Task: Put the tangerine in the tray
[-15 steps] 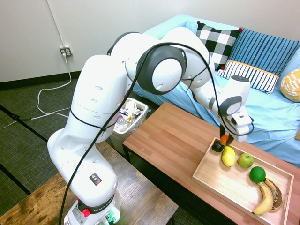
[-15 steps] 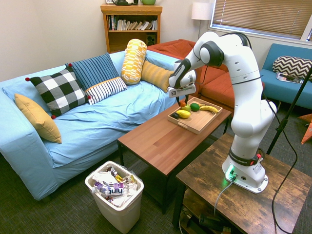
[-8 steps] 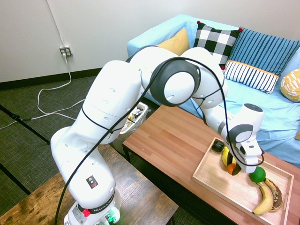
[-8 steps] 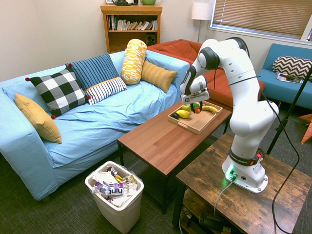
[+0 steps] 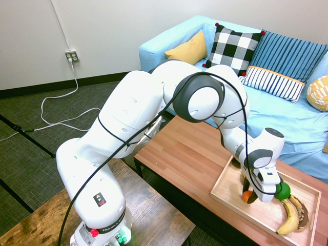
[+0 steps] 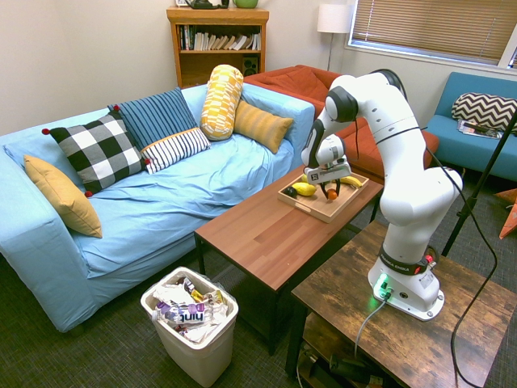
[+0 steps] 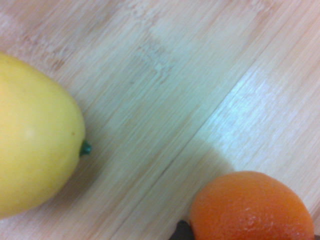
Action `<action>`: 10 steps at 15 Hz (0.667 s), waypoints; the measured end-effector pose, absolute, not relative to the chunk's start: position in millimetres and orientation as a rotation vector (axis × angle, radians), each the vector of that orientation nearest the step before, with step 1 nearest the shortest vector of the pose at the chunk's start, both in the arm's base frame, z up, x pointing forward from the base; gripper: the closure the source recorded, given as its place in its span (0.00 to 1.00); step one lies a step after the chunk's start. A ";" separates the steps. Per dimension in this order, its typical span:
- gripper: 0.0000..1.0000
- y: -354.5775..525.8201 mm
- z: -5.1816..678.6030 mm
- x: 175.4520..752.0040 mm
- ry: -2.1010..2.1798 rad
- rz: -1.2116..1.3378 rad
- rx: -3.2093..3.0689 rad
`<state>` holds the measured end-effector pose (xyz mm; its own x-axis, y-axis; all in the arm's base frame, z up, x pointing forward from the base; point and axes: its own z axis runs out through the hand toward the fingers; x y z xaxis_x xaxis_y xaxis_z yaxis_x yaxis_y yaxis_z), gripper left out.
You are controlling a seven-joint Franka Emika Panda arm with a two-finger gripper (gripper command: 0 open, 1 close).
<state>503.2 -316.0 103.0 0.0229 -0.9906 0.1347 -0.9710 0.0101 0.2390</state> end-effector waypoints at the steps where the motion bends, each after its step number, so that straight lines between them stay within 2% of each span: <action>1: 0.00 -316.0 100.6 503.7 -2.027 -0.108 2.036; 10: 0.00 -314.5 96.7 509.7 -2.018 -0.104 2.054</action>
<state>509.7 -314.5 96.7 0.0329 -0.9910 0.1298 -0.9725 -0.0018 0.2329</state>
